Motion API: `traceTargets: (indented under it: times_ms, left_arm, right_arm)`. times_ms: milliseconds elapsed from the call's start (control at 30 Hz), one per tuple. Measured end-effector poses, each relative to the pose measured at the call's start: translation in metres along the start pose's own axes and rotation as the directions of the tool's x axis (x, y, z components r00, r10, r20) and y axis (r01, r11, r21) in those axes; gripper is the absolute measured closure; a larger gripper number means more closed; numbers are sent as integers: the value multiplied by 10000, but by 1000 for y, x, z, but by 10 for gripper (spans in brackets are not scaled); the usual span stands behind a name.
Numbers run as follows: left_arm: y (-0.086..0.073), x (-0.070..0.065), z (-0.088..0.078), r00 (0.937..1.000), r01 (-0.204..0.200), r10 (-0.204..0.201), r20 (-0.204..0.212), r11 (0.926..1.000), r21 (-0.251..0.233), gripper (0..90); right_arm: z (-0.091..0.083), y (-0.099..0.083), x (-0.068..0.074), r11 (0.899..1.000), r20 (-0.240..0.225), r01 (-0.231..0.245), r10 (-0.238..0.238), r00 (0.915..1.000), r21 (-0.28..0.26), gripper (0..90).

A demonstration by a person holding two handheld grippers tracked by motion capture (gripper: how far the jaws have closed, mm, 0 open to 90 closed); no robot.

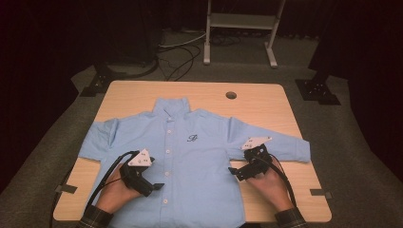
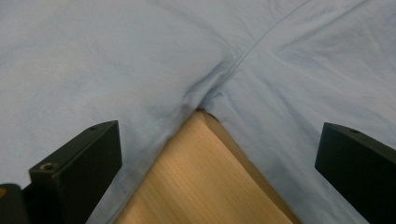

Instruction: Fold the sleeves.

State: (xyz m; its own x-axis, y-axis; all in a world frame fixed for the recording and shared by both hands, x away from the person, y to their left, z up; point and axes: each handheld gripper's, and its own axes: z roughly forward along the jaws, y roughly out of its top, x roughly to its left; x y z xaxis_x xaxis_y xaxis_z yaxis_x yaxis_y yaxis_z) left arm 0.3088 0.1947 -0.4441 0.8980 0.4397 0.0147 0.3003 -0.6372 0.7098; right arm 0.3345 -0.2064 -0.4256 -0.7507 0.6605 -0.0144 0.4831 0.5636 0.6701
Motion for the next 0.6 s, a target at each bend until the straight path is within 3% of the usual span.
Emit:
traceTargets:
  times_ms: [600]
  left_arm:
    - [-8, 8, -8, 9994, -235, 235, 259, 9997, -6, 0]
  right_arm:
    - [-23, -21, -26, 9969, 735, -737, 755, 9944, -268, 3]
